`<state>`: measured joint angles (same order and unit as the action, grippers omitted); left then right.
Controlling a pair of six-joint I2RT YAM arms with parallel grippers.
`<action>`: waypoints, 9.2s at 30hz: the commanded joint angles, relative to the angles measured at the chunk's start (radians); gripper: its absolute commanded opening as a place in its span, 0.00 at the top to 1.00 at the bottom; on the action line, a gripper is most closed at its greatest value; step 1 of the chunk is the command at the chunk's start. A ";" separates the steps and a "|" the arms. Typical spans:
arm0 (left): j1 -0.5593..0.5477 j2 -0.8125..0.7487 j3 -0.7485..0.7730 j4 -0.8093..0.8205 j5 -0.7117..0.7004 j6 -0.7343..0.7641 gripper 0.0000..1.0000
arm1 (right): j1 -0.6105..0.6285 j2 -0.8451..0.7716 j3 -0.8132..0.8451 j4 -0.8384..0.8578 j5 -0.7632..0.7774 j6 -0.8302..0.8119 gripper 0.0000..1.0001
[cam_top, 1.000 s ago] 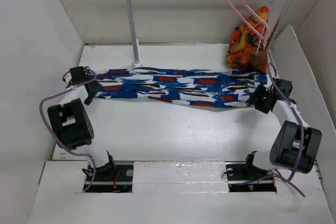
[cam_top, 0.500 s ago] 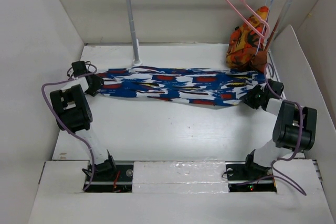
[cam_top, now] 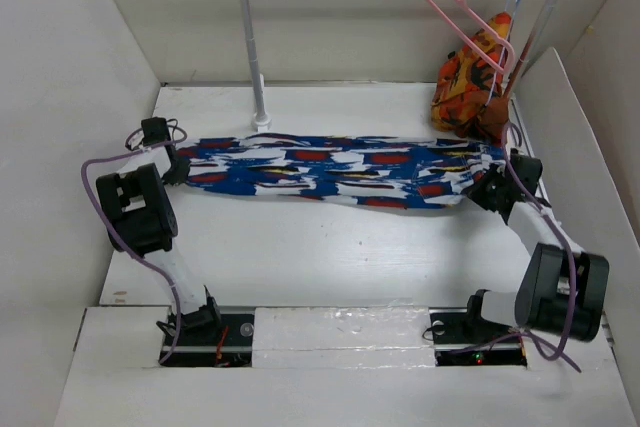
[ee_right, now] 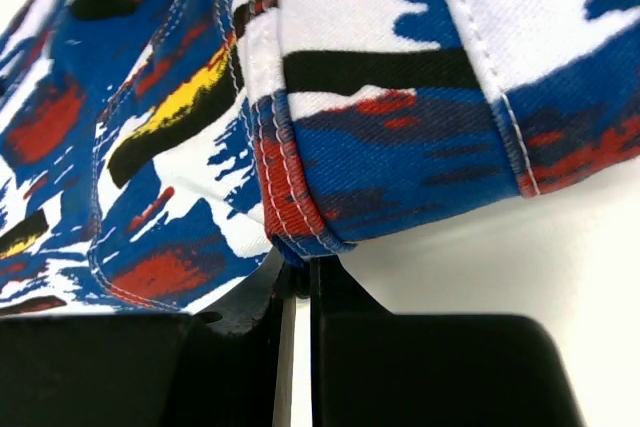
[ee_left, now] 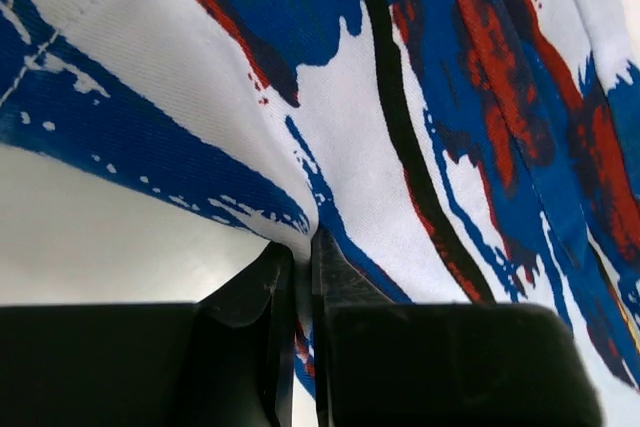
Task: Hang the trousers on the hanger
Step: Fold the trousers at the center of the board.
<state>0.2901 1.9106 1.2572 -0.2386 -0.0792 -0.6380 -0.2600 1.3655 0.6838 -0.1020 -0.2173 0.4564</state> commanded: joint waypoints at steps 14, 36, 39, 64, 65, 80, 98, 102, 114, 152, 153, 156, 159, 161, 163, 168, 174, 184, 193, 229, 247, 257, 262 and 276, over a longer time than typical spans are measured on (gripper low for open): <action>0.037 -0.594 -0.349 -0.261 -0.288 0.014 0.75 | -0.311 -0.307 -0.069 -0.491 -0.054 -0.349 0.47; 0.038 -0.215 0.011 -0.171 -0.251 -0.005 0.50 | 0.181 -0.246 0.011 -0.363 -0.291 -0.502 1.00; 0.038 -0.157 0.074 -0.150 -0.251 0.000 0.52 | 0.247 -0.266 -0.013 -0.347 -0.295 -0.496 0.90; 0.047 0.108 0.237 -0.252 -0.399 0.024 0.58 | -0.094 -0.257 0.085 -0.288 -0.134 -0.369 0.32; 0.047 0.114 0.241 -0.257 -0.407 0.029 0.58 | -0.119 -0.237 0.111 -0.275 -0.134 -0.363 0.30; 0.047 0.151 0.229 -0.234 -0.384 0.060 0.72 | -0.219 0.335 0.436 -0.286 -0.073 -0.432 0.20; 0.047 0.147 0.237 -0.228 -0.419 0.061 1.00 | -0.284 0.221 0.293 -0.105 0.018 -0.263 1.00; 0.047 0.128 0.257 -0.197 -0.419 0.077 1.00 | -0.294 0.199 0.304 -0.120 0.073 -0.237 1.00; 0.017 0.165 0.333 -0.189 -0.360 0.095 1.00 | -0.274 0.265 0.307 -0.119 0.033 -0.252 0.96; 0.023 0.085 0.197 -0.202 -0.384 0.097 0.73 | -0.199 0.213 0.269 -0.168 -0.131 -0.314 0.45; 0.023 0.087 0.194 -0.202 -0.384 0.093 0.75 | -0.208 0.218 0.270 -0.171 -0.131 -0.315 0.45; 0.023 0.085 0.166 -0.192 -0.395 0.093 0.76 | -0.217 0.236 0.280 -0.163 -0.129 -0.311 0.45; 0.023 0.082 0.151 -0.189 -0.409 0.100 0.77 | -0.217 0.259 0.299 -0.163 -0.129 -0.314 0.43; 0.023 0.082 0.153 -0.186 -0.412 0.101 0.77 | -0.217 0.279 0.310 -0.162 -0.119 -0.312 0.41; 0.023 0.085 0.162 -0.186 -0.409 0.106 0.77 | -0.217 0.294 0.315 -0.156 -0.117 -0.312 0.40; 0.023 0.090 0.165 -0.177 -0.372 0.109 1.00 | -0.226 0.354 0.324 -0.139 -0.114 -0.303 0.38; 0.023 0.058 0.160 -0.185 -0.346 0.101 1.00 | -0.226 0.377 0.316 -0.113 -0.099 -0.286 0.41; 0.023 0.073 0.172 -0.246 -0.370 0.055 0.85 | -0.226 0.396 0.347 -0.119 -0.109 -0.289 0.35; 0.023 0.113 0.171 -0.228 -0.392 0.063 0.73 | -0.236 0.392 0.344 -0.117 -0.125 -0.286 0.36; -0.005 0.083 0.309 -0.242 -0.455 0.058 1.00 | -0.281 0.409 0.382 -0.179 -0.054 -0.306 0.40; 0.004 0.246 0.430 -0.234 -0.383 0.055 0.64 | -0.271 0.268 0.415 -0.202 -0.132 -0.329 0.36; -0.182 -0.255 0.064 0.014 -0.133 -0.022 0.45 | -0.314 -0.167 0.134 -0.312 -0.029 -0.291 0.35; -0.530 -0.427 -0.212 0.124 -0.042 -0.046 0.58 | -0.517 -0.292 -0.073 -0.312 -0.042 -0.217 0.35; -0.657 -0.440 -0.590 0.257 0.164 -0.115 0.95 | -0.644 -0.232 -0.236 -0.193 -0.202 -0.076 0.28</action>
<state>-0.3878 1.4708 0.6872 -0.0238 0.0704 -0.7425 -0.8970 1.1267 0.4915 -0.3645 -0.3954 0.3069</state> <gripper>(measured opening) 0.049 0.721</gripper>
